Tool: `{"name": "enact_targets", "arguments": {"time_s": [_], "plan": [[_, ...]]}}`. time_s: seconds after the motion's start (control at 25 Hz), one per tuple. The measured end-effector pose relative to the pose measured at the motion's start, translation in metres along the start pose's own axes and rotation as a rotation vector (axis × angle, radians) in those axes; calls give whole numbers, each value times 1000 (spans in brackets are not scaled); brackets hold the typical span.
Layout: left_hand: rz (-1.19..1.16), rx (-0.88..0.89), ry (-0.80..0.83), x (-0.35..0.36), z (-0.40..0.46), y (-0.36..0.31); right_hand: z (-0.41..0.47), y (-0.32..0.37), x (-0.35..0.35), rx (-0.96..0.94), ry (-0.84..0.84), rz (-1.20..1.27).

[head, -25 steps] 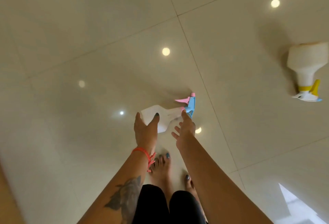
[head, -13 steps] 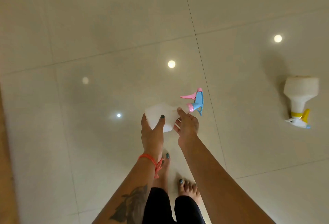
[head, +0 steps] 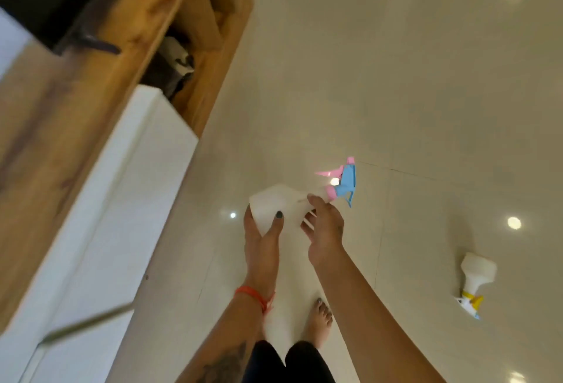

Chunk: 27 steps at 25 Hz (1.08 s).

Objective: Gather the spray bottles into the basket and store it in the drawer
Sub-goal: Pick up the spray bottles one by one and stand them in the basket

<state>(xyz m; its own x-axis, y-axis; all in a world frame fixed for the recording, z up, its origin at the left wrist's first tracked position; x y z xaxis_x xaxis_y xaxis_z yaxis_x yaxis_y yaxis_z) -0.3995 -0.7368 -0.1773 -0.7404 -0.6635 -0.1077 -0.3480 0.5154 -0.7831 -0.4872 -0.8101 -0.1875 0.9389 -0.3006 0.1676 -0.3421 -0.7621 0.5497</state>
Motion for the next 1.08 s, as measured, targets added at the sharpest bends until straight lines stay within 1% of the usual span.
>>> {"name": "enact_targets", "arguments": {"time_s": [0.12, 0.24, 0.4, 0.6, 0.72, 0.84, 0.96, 1.08], "plan": [[-136, 63, -95, -76, -36, -33, -71, -15, 53, -18, 125, -111], [-235, 114, -183, -155, -70, -43, -132, -54, 98, -35, 209, -224], [-357, 134, -263, -262, -113, -25, -213, -134, 140, -64, 258, -366], [-494, 130, -351, -402, -174, 9, -320, -242, 171, -61, 398, -490], [-603, 109, -365, -474, -203, 26, -373, -291, 191, -107, 543, -580], [-730, 68, -368, -533, -212, 42, -412, -329, 219, -170, 717, -681], [-878, 21, -379, -578, -207, 57, -431, -366, 251, -219, 938, -853], [-1024, -70, -388, -614, -191, 73, -433, -403, 282, -292, 1052, -1038]]}}
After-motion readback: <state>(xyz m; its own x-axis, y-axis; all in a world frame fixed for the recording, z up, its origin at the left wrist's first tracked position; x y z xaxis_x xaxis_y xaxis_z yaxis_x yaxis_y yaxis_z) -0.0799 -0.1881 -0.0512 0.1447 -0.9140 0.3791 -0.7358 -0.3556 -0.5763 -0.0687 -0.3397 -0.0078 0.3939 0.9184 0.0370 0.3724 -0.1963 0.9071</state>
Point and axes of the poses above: each hand's wrist, its own z-axis towards the middle knuckle, its own x-axis out of the palm, y = z × x, the point moved 4 cm from there along z, towards the middle knuckle, and after that the axes turned 5 degrees about z, right-handed, at the moved point
